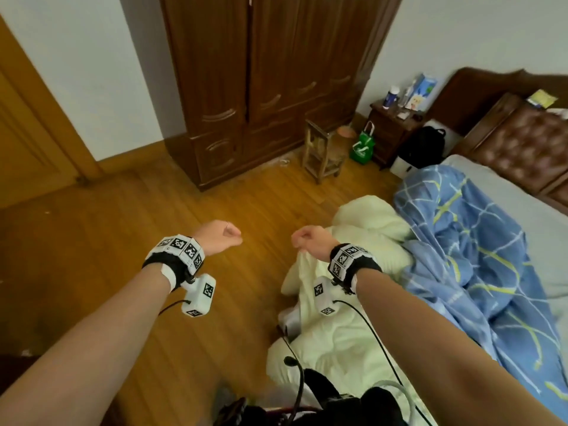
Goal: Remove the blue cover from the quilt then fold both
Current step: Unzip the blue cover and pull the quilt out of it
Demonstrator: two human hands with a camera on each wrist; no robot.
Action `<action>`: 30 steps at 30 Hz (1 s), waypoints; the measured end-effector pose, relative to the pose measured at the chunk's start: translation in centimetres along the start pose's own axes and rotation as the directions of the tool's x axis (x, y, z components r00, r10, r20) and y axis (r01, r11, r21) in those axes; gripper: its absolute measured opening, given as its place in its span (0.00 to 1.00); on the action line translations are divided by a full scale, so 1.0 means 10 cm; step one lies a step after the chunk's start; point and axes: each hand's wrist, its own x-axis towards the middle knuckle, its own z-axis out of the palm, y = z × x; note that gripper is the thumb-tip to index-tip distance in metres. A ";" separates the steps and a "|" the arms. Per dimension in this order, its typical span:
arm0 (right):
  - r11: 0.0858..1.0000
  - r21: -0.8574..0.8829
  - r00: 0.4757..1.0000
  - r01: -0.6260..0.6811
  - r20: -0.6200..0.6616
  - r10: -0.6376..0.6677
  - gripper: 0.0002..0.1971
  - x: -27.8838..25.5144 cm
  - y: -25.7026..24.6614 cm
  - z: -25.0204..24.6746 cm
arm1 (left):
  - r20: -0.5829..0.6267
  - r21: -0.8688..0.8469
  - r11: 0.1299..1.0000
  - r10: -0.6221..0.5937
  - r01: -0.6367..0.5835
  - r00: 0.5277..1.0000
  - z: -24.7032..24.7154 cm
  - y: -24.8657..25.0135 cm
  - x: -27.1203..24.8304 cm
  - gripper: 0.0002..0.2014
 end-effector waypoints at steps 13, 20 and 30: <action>0.994 0.087 0.998 -0.069 -0.006 0.070 0.16 2.43 -0.68 -0.20 | 0.045 0.164 0.986 -0.001 -0.007 0.999 -1.53 -0.51 1.89 0.13; 0.918 0.317 0.918 -0.240 -0.235 0.321 0.21 3.74 -0.57 -1.22 | 0.121 0.285 0.953 0.071 -0.104 0.990 -2.34 0.07 3.68 0.13; 0.711 0.559 0.709 -0.427 -0.281 0.647 0.13 4.19 0.28 -2.38 | 0.447 0.243 0.862 0.308 -0.445 0.840 -2.19 1.38 6.11 0.12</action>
